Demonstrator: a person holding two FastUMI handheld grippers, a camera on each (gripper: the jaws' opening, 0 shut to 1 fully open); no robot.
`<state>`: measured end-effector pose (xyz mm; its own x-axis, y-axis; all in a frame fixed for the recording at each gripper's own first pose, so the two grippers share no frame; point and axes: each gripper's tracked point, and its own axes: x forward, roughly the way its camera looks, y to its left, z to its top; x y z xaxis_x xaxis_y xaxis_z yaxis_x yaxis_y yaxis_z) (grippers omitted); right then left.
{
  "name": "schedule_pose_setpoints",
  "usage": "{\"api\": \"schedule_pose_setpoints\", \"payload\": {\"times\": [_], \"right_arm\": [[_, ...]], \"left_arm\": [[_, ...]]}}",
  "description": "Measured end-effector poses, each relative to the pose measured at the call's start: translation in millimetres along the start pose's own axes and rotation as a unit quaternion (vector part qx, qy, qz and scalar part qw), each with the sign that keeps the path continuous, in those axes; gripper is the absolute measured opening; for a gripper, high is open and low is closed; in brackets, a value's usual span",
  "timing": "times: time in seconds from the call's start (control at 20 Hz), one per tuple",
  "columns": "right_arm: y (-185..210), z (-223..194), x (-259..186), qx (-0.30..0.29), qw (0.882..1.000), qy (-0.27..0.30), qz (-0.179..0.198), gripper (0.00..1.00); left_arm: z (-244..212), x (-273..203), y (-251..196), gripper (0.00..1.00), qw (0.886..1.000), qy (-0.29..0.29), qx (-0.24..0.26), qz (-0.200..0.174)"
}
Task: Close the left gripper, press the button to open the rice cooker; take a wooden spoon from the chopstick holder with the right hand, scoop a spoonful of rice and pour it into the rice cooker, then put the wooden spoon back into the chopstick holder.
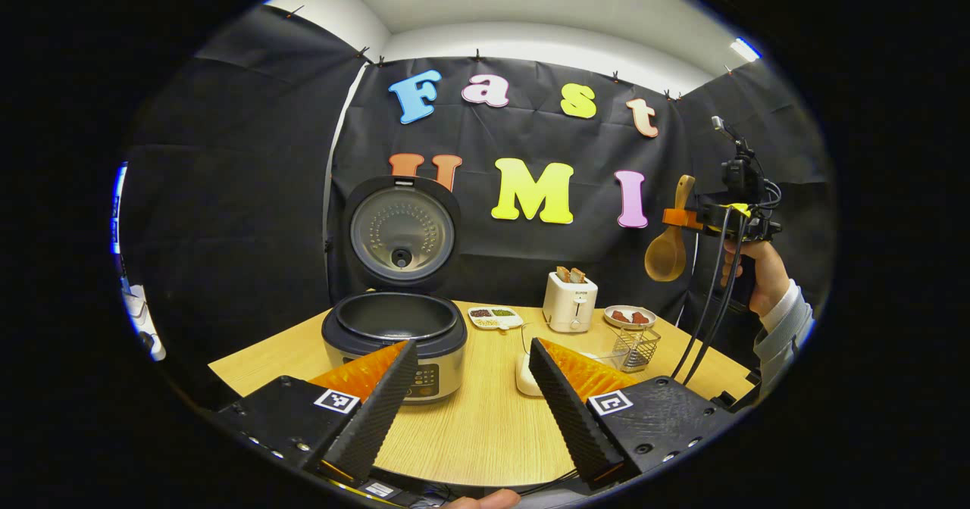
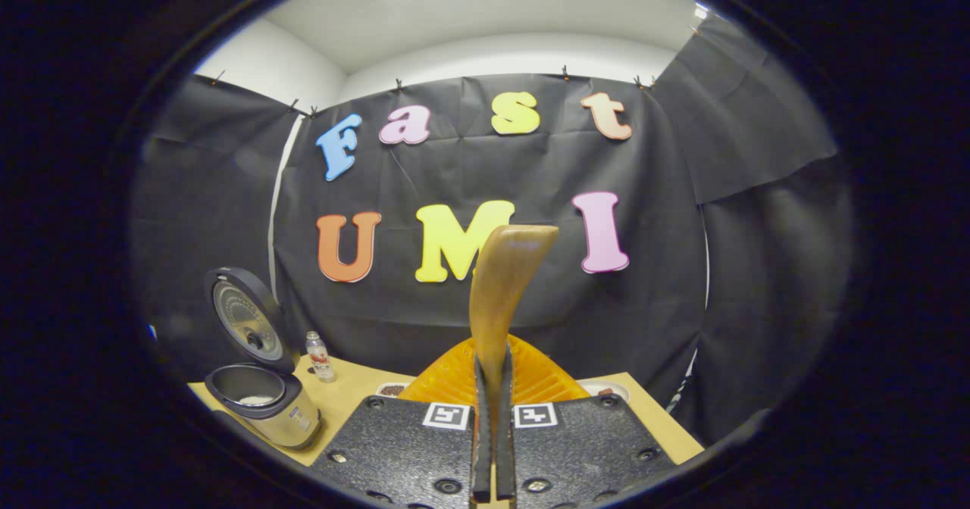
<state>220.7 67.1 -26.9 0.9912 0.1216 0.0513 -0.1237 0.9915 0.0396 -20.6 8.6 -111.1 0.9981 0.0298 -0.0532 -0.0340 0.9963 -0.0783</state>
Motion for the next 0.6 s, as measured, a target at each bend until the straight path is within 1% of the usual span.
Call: {"api": "schedule_pose_setpoints", "payload": {"times": [0.15, 0.3, 0.5, 0.6], "right_arm": [[-14, -33, 16, 0.030, 0.999, 0.029, 0.002, 0.08], [-38, -67, 28, 0.043, 0.998, 0.048, -0.011, 0.09], [-62, -111, 45, 0.066, 0.994, 0.080, -0.030, 0.09], [-72, -132, 51, 0.069, 0.993, 0.090, -0.043, 0.10]], "left_arm": [[4, 4, -4, 0.95, 1.000, -0.009, 0.009, 0.003], [5, 10, -6, 0.94, 1.000, -0.011, 0.007, 0.004], [4, 17, -1, 0.94, 1.000, -0.010, 0.002, 0.013], [2, 22, 0, 0.94, 1.000, -0.008, -0.004, 0.015]]}}
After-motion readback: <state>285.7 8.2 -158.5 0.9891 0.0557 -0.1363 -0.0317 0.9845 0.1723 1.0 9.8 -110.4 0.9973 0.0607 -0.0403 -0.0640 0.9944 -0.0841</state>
